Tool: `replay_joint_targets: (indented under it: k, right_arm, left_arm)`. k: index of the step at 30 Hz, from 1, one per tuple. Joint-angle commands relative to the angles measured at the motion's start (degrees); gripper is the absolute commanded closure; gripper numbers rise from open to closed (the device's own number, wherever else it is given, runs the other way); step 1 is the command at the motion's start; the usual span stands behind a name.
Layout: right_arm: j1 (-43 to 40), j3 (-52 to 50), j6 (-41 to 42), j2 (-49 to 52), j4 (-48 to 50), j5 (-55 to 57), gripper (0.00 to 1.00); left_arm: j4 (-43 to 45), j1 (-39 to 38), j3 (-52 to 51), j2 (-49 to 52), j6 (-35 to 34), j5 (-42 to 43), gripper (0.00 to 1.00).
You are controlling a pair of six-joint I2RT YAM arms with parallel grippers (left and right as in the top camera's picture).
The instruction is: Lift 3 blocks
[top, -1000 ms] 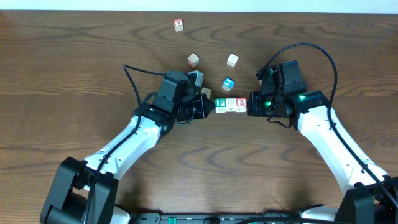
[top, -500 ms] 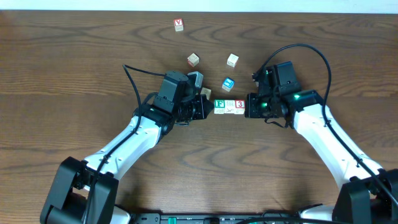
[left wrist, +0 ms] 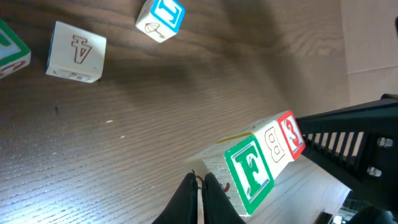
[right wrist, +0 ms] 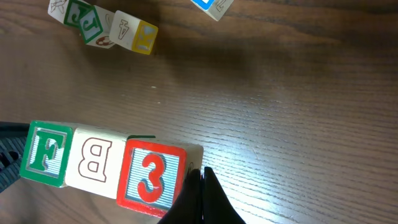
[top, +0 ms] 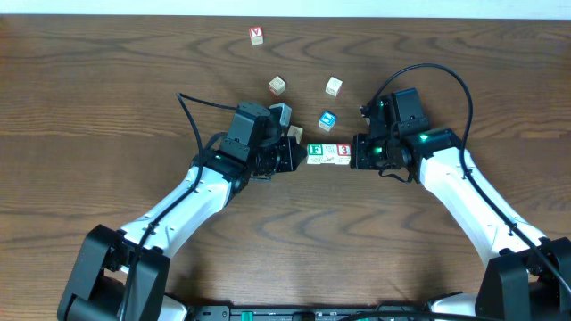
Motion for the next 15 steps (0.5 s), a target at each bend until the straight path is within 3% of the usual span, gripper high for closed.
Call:
replay_joint_targets:
  k: [1,15]
  right_arm:
    - [2.5,1.7,0.2,0.3,0.6,-7.3,0.99]
    - [2.5,1.7,0.2,0.3,0.6,-7.3,0.99]
  left_arm:
    - [-0.4,-2.1,0.1,-0.5,1.2,2.5,0.93]
    - [-1.2,-4.5,0.1,-0.5,1.5,-0.6,0.93]
